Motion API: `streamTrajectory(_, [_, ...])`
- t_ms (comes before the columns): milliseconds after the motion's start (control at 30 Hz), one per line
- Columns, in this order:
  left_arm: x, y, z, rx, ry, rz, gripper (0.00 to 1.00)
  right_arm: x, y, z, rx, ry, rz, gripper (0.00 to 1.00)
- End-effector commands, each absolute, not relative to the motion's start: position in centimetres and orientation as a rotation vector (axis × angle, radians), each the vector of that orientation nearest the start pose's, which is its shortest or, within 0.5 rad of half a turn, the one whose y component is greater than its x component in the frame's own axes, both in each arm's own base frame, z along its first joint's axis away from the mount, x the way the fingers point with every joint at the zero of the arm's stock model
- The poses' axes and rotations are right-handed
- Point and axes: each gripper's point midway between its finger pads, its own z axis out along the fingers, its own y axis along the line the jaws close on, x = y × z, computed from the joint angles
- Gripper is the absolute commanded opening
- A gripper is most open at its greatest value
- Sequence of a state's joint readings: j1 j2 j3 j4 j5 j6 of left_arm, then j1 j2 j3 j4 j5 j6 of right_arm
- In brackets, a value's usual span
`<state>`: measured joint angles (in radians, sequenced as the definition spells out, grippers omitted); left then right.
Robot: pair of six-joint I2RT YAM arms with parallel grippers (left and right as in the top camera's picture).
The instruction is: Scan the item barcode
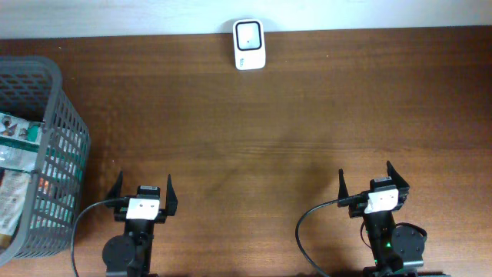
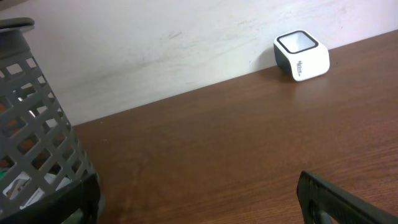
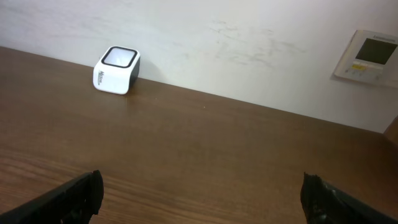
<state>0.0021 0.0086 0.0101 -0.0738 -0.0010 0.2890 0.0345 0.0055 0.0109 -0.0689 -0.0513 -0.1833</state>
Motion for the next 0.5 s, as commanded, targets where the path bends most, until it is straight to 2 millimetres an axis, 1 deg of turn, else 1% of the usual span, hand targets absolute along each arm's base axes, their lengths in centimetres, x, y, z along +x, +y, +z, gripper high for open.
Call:
streamTrajectory(0, [24.6, 0.07, 15.57, 0.242, 1.64, 0.23, 0.99, 24.51, 2.27, 15.71, -0.24, 1.626, -0.048, 0.98])
streamTrajectory(467, [24.64, -0.03, 16.14, 0.242, 1.617, 0.227, 0.99, 24.51, 2.27, 15.71, -0.24, 1.626, -0.048, 0.98])
